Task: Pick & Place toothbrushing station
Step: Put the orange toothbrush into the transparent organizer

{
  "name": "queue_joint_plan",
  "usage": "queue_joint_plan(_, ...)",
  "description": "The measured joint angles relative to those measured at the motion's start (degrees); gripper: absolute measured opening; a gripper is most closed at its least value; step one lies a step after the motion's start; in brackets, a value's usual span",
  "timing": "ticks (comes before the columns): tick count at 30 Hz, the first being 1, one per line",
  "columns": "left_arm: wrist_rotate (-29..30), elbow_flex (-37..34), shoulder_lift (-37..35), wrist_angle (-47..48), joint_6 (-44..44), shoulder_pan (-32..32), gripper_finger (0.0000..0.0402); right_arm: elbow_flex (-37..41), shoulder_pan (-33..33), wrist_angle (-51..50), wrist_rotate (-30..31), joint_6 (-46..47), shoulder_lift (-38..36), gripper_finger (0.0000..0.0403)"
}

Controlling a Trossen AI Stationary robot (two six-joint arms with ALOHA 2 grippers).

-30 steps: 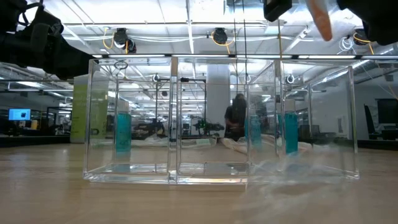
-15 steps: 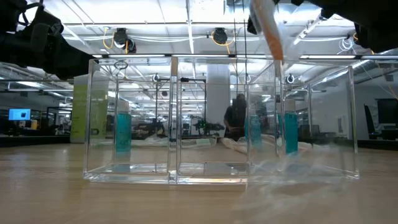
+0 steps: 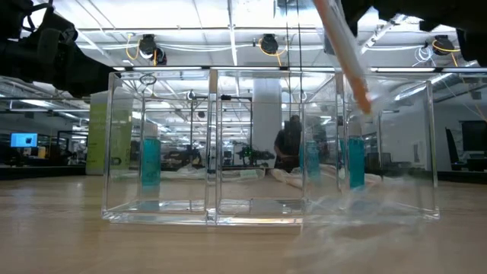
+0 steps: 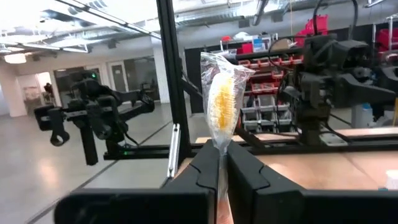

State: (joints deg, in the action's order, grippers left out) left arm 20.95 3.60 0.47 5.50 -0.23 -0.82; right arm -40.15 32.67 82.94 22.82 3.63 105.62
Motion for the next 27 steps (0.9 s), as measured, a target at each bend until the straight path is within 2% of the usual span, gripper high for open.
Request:
queue_joint_plan(8,0.0,0.0,0.0,0.0,0.0,0.0,0.0269,3.1,2.4,1.7,8.7,0.1,0.0,0.0004)
queue_joint_plan(15,0.0,0.0,0.0,0.0,0.0,0.0,0.0269,3.2,2.3,2.6,9.6,3.4,0.0,0.0004)
queue_joint_plan(20,0.0,0.0,0.0,0.0,0.0,0.0,0.0269,3.2,2.8,2.5,16.2,10.4,0.0,0.0004)
queue_joint_plan(27,0.0,0.0,0.0,0.0,0.0,0.0,0.0269,3.1,4.7,1.9,23.0,10.8,0.0,0.0004)
